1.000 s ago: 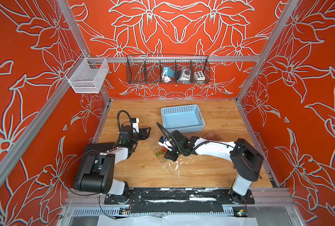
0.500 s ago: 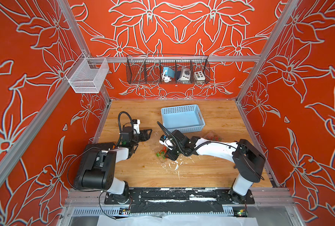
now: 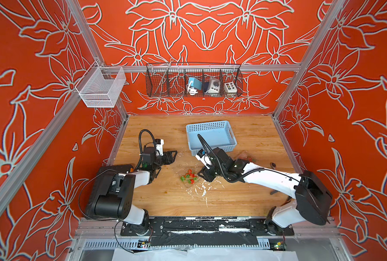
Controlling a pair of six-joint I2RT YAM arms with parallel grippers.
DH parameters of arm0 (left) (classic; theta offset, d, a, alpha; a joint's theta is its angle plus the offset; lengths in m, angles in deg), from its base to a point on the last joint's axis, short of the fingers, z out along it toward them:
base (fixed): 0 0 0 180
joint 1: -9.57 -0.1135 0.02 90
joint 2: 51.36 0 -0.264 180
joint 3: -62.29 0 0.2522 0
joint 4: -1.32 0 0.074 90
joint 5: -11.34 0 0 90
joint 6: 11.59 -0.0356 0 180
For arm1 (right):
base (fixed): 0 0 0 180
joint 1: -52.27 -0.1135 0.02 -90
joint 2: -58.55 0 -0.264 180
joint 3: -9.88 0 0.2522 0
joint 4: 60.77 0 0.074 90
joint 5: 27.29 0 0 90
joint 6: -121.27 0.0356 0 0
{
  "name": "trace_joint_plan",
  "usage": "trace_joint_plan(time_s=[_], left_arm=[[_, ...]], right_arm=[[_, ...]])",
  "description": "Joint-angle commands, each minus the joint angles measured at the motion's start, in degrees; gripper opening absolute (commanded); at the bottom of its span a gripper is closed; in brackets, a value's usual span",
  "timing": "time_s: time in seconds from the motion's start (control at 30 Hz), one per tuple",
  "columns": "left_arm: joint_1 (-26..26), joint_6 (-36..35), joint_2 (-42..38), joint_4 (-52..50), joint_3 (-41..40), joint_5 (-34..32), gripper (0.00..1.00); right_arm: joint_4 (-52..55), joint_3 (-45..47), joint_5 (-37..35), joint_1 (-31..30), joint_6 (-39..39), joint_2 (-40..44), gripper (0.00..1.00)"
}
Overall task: Pack strawberries into containers
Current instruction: Place the strawberry in the packing box, then close the packing box at the center of the board.
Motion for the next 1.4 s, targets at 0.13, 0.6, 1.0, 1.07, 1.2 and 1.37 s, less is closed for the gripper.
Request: trace_joint_plan(time_s=[0.13,0.6,1.0,1.07,1.2,1.37], left_arm=[[1.15,-1.26,2.68,-1.44,0.35,-1.02,0.64],[5.36,-2.84,-3.54,-3.49,-1.9,-1.06,0.64],[13.66,-3.74,-16.22,-9.48,-3.82,-7.1,0.64],[15.16,-3.83,-18.15,-10.22,-4.25,-7.82,0.64],[18.72,-4.0,-21.73,-12.15,-5.15,-9.83,0.64],[22.83,-2.83,-25.83,-13.86,-7.01,-11.48,0.64]], right_arm=[[-1.96,2.83,-0.4,0.17,1.88,2.4,0.45],[-3.33,5.24,0.19,0.77,2.75,3.34,0.45],[-9.28,11.18,4.15,5.19,9.93,8.61,0.46],[-10.47,12.47,5.46,7.08,11.25,9.56,0.46],[-11.5,14.11,7.41,9.46,12.79,10.93,0.46],[-12.12,15.19,7.71,10.28,13.74,11.25,0.46]])
